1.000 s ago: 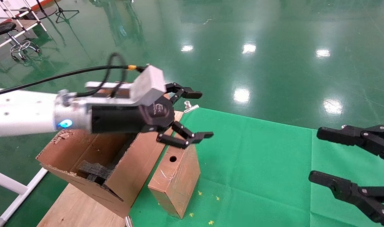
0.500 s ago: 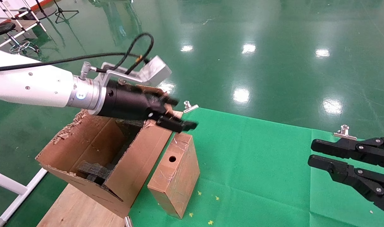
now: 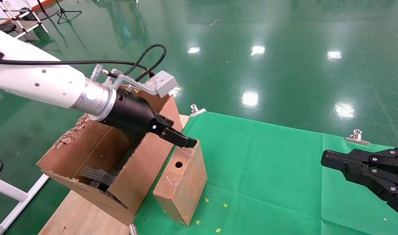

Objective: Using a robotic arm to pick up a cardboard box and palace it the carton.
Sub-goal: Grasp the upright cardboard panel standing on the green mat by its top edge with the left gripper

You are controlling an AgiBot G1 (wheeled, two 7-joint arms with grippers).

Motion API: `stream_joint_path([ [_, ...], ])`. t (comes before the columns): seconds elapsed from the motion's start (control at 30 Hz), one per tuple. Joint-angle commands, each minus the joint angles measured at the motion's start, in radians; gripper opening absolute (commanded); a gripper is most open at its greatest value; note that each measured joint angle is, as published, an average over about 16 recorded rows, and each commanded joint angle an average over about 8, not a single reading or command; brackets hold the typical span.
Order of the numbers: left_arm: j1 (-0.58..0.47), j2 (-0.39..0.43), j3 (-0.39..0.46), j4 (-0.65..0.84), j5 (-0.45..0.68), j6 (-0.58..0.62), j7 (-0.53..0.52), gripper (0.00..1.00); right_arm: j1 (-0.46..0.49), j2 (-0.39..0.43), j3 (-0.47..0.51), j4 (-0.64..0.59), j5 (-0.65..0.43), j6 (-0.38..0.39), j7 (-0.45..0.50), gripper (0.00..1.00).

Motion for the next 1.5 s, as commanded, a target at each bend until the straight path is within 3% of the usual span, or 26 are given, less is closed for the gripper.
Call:
stream_joint_path([
  [0.03, 0.003, 0.002, 0.014, -0.001, -0.002, 0.000, -0.010, 1.00, 0.000, 0.000, 0.000, 0.000, 0.000, 0.000, 0.000, 0.00],
  [0.77, 0.015, 0.021, 0.144, -0.007, 0.020, -0.025, 0.039, 1.00, 0.000, 0.000, 0.000, 0.000, 0.000, 0.000, 0.000, 0.00],
  [0.8, 0.012, 0.023, 0.149, -0.008, 0.025, -0.025, 0.048, 1.00, 0.000, 0.000, 0.000, 0.000, 0.000, 0.000, 0.000, 0.03],
  [0.93, 0.002, 0.031, 0.163, -0.009, 0.044, -0.026, 0.079, 1.00, 0.000, 0.000, 0.000, 0.000, 0.000, 0.000, 0.000, 0.53],
  [0.97, 0.001, 0.032, 0.165, -0.009, 0.046, -0.025, 0.082, 0.94, 0.000, 0.000, 0.000, 0.000, 0.000, 0.000, 0.000, 0.66],
  [1.07, -0.003, 0.034, 0.169, -0.010, 0.052, -0.025, 0.088, 0.58, 0.000, 0.000, 0.000, 0.000, 0.000, 0.000, 0.000, 1.00],
  [1.2, -0.002, 0.032, 0.166, -0.010, 0.048, -0.025, 0.081, 0.08, 0.000, 0.000, 0.000, 0.000, 0.000, 0.000, 0.000, 1.00],
  [1.23, -0.001, 0.032, 0.165, -0.010, 0.047, -0.025, 0.079, 0.02, 0.000, 0.000, 0.000, 0.000, 0.000, 0.000, 0.000, 1.00],
  [1.5, 0.003, 0.029, 0.160, -0.010, 0.040, -0.025, 0.072, 0.00, 0.000, 0.000, 0.000, 0.000, 0.000, 0.000, 0.000, 1.00],
])
